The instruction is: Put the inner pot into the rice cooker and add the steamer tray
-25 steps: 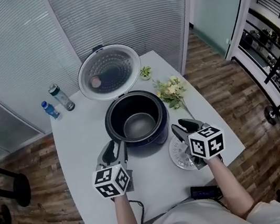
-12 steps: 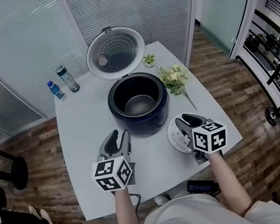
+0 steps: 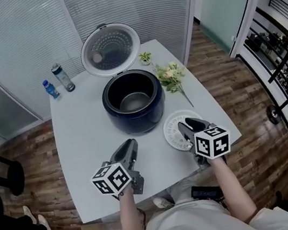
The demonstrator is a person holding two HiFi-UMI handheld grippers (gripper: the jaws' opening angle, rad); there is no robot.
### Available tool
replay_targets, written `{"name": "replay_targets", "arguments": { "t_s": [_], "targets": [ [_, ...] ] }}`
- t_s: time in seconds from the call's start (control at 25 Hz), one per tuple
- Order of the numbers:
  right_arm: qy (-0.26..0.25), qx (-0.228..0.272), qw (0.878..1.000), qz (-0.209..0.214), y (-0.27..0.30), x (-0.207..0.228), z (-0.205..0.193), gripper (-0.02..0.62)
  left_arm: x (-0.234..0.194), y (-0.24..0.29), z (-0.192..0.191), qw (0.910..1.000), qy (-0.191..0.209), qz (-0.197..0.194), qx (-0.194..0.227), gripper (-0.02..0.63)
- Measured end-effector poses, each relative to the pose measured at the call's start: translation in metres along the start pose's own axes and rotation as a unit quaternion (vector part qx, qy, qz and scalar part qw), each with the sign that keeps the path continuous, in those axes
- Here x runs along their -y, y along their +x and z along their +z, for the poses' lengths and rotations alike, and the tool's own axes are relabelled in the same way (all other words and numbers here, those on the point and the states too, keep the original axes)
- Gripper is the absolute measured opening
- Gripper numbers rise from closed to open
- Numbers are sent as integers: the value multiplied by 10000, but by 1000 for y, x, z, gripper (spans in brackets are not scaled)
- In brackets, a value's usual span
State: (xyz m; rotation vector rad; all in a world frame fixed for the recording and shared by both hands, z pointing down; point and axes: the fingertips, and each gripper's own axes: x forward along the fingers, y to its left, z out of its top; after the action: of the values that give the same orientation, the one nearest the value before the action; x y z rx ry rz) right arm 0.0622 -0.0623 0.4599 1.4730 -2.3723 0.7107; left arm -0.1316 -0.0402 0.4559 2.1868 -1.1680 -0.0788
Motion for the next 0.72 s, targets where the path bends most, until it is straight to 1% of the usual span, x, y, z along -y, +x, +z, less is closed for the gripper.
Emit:
{"name": "replay_targets", "arguments": {
  "t_s": [0.04, 0.08, 0.16, 0.32, 0.44, 0.6, 0.72],
  "targets": [
    [41, 6, 10000, -31, -4, 3, -4, 135, 3, 3, -7, 9999, -88, -83, -10, 66],
    [74, 6, 10000, -63, -8, 6, -8, 135, 6, 8, -14, 9999, -93, -126, -56, 66],
    [129, -6, 9998, -126, -14, 14, -15, 136, 13, 18, -28, 9997, 0, -149, -195, 67],
    [237, -68, 9995, -203, -17, 34, -26, 138, 19, 40, -47, 9987, 169, -137, -463, 113],
    [291, -202, 9991, -243, -11, 52, -31, 144, 16, 55, -52, 9982, 220, 1, -561, 132],
    [350, -460, 9980, -265, -4, 76, -42, 150, 10, 75, -58, 9971, 235, 244, -675, 133],
    [470, -669, 9961, -319, 0, 96, -58, 153, 3, 89, -72, 9940, 371, 479, -909, 133]
  ]
}}
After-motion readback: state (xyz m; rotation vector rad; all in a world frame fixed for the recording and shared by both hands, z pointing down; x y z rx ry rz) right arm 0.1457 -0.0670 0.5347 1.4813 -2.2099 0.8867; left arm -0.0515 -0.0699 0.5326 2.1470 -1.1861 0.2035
